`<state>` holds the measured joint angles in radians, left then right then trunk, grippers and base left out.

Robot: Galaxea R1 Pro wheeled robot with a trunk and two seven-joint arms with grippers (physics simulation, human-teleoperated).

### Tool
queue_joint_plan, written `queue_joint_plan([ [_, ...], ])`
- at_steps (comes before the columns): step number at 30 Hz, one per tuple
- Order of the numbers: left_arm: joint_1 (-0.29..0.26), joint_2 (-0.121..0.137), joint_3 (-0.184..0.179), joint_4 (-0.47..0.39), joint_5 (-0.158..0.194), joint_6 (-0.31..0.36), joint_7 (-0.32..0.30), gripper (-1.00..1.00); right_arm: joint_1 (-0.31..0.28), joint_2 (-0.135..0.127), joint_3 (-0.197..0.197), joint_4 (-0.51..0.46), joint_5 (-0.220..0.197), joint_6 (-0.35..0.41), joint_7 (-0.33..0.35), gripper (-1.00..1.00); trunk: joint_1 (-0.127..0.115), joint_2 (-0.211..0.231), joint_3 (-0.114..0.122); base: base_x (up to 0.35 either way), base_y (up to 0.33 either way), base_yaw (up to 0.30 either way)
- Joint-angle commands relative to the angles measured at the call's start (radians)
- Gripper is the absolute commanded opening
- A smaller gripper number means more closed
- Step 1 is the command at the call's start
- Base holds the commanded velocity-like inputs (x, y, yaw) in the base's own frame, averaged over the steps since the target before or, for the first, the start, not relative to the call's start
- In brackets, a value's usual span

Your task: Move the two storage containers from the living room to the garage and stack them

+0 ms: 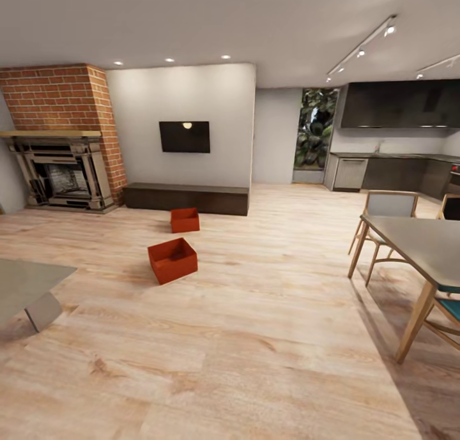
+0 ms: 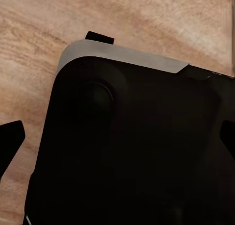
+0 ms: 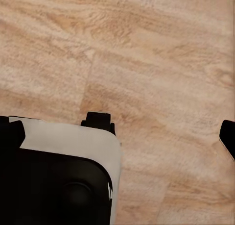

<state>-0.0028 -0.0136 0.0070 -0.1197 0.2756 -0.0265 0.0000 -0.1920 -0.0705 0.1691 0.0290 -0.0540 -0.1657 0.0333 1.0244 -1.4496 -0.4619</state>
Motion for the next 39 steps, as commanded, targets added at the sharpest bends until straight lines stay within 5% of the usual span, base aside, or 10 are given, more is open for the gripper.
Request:
queue_joint_plan([
  [1, 0.000, 0.000, 0.000, 0.000, 0.005, -0.003, 0.000, 1.00, -0.001, 0.000, 0.006, 0.003, -0.006, -0.006, 0.003, 1.00, 0.001, 0.000, -0.001, 0.322, 0.000, 0.000],
  [39, 0.000, -0.002, 0.000, 0.000, 0.004, -0.003, 0.000, 1.00, -0.001, 0.000, 0.006, 0.003, -0.006, -0.006, 0.003, 1.00, 0.001, 0.000, -0.001, 0.322, 0.000, 0.000],
])
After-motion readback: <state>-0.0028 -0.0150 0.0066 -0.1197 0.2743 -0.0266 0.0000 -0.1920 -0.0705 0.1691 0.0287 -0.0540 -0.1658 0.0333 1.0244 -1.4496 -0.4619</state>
